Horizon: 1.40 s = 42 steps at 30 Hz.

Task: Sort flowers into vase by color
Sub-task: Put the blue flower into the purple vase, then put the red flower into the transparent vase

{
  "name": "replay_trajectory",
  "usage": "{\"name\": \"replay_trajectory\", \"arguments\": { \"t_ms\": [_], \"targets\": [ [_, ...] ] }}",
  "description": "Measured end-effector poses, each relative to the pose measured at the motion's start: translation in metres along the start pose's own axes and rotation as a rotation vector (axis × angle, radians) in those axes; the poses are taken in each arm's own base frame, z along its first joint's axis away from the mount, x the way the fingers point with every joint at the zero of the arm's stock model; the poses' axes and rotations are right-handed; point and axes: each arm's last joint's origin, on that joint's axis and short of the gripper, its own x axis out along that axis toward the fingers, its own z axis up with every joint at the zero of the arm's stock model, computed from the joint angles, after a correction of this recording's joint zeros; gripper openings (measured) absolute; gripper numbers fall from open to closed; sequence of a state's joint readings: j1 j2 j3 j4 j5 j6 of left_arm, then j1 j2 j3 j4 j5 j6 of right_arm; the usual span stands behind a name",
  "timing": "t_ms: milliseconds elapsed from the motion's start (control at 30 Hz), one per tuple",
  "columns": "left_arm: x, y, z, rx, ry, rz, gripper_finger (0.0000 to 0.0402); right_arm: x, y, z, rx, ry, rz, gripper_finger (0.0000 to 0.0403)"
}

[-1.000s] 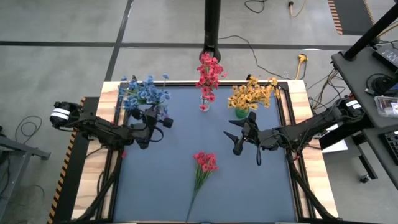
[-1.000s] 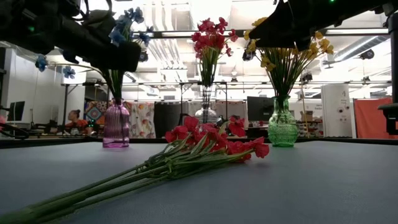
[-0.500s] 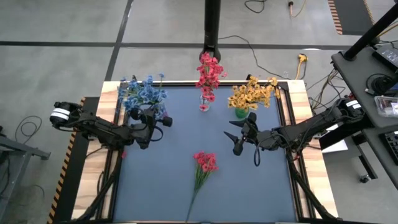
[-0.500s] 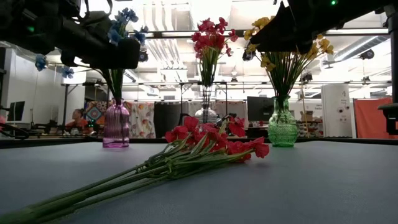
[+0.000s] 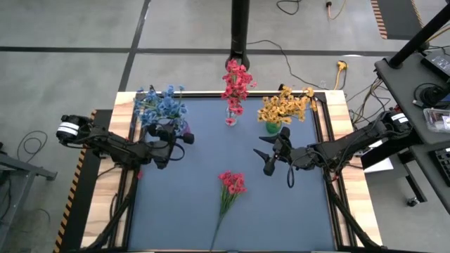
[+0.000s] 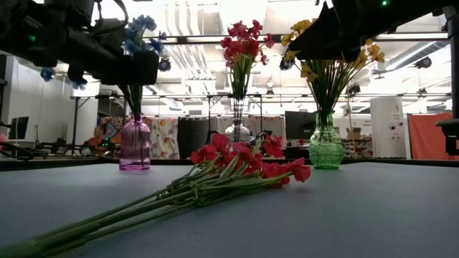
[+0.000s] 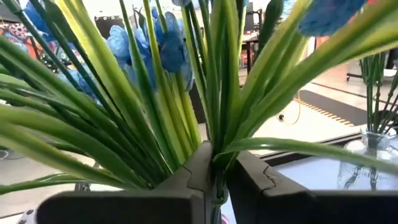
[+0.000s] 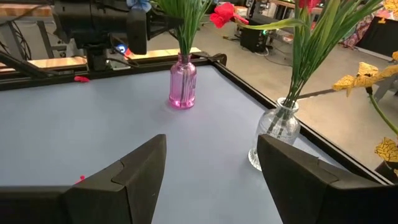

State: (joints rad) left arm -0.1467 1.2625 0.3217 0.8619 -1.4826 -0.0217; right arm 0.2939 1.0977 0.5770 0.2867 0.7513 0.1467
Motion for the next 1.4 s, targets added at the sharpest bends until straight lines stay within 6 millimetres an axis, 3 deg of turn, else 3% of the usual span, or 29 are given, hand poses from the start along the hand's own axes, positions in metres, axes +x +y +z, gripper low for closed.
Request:
{"name": "replay_trajectory", "arguments": {
  "t_ms": [367,767,1167,1400],
  "targets": [
    [-0.002,0.000,-0.001,-0.002,0.001,-0.012,0.0096,0.000,0.000,-0.001,0.001,0.002,0.000,0.0244],
    [-0.025,-0.004,0.004,0.104,-0.011,-0.036,0.0194,0.000,0.000,-0.001,-0.001,0.002,0.000,0.0244],
    [-0.060,-0.010,0.015,0.119,-0.030,-0.198,0.0209,-0.002,0.002,0.005,0.003,-0.008,0.037,0.0244],
    [-0.094,-0.005,0.015,0.131,-0.052,-0.366,0.0209,-0.021,0.016,0.037,0.012,0.057,0.341,0.0244]
  ]
}}
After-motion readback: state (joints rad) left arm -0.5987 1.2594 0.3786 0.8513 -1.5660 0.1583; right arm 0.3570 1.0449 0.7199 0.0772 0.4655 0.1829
